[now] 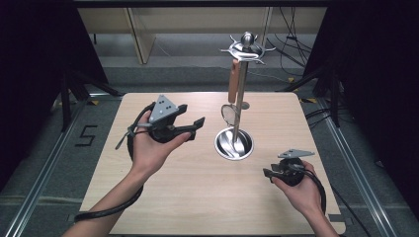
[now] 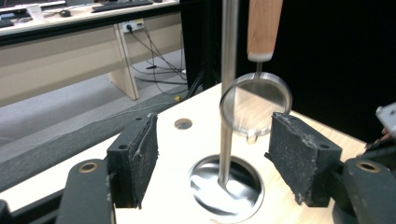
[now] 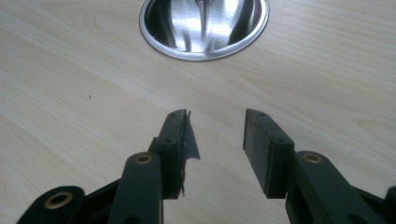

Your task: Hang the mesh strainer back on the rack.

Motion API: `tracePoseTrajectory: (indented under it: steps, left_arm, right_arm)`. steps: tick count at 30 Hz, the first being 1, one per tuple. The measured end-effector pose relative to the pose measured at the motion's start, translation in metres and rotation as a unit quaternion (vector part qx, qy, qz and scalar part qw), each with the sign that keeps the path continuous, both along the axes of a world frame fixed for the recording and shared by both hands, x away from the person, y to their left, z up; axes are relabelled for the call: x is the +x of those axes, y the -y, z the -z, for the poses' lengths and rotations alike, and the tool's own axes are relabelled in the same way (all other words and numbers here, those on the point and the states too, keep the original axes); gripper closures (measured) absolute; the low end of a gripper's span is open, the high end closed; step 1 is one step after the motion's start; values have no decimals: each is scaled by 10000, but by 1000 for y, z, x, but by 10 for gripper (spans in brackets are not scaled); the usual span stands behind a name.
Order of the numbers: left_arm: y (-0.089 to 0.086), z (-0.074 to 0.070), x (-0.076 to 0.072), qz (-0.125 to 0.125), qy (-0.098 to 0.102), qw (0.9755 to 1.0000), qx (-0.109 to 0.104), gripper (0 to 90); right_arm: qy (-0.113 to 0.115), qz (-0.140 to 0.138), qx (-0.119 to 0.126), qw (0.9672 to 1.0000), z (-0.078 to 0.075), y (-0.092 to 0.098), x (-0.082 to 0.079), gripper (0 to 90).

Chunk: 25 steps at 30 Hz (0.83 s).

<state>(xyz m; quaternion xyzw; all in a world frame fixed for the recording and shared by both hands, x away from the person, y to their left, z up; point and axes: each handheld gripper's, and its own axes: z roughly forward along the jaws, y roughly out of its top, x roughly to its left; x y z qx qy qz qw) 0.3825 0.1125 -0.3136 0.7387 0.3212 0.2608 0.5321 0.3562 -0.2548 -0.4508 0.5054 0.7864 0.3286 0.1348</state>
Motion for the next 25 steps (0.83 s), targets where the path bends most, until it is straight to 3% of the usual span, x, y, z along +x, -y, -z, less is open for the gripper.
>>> tracePoseTrajectory:
  steps: [2, 4, 6, 7, 9, 11, 15, 17, 18, 19, 20, 25]
  left_arm:
    - [-9, 10, -3, -89, -4, 10000, -7, 330]
    - [-19, 22, -7, -86, 113, 9998, -104, 350]
    - [-28, 37, -9, -53, 127, 9999, -92, 359]
    - [-33, 45, -11, -77, 38, 9999, -118, 364]
    - [-43, 61, -12, -118, 39, 9999, -65, 369]
    - [-52, 77, -14, -175, -38, 9998, -24, 373]
    - [-70, 110, -20, -306, -209, 9993, 99, 379]
    - [-77, 129, -24, -361, -375, 9985, 171, 385]
    - [-79, 136, -25, -354, -573, 9975, 214, 387]
    - [-79, 141, -27, -394, -791, 9960, 132, 386]
    - [-79, 144, -26, -390, -858, 9955, 119, 385]
    - [-74, 145, -23, -366, -901, 9950, 223, 371]
  right_arm:
    - [23, -50, -41, 10000, 0, 1, 1, 605]
    - [-19, -51, -72, 10000, 0, 1, 1, 605]
    - [92, -90, -91, 9999, 1, 2, 1, 604]
    - [-20, -41, -34, 10000, -1, 1, 0, 604]
    - [-27, -46, -42, 10000, -1, 2, 0, 603]
    - [45, -110, -84, 9999, 1, 3, 1, 602]
    - [-63, -20, -6, 10000, 0, 1, 0, 602]
    - [8, -9, -37, 10000, 0, 2, 1, 602]
    - [1, -10, -48, 10000, 0, 3, 1, 602]
    - [58, -57, -83, 9999, 0, 4, 1, 601]
    - [38, -1, -24, 10000, -1, 3, 1, 599]
    - [55, -67, 84, 9999, 1, 3, 3, 588]
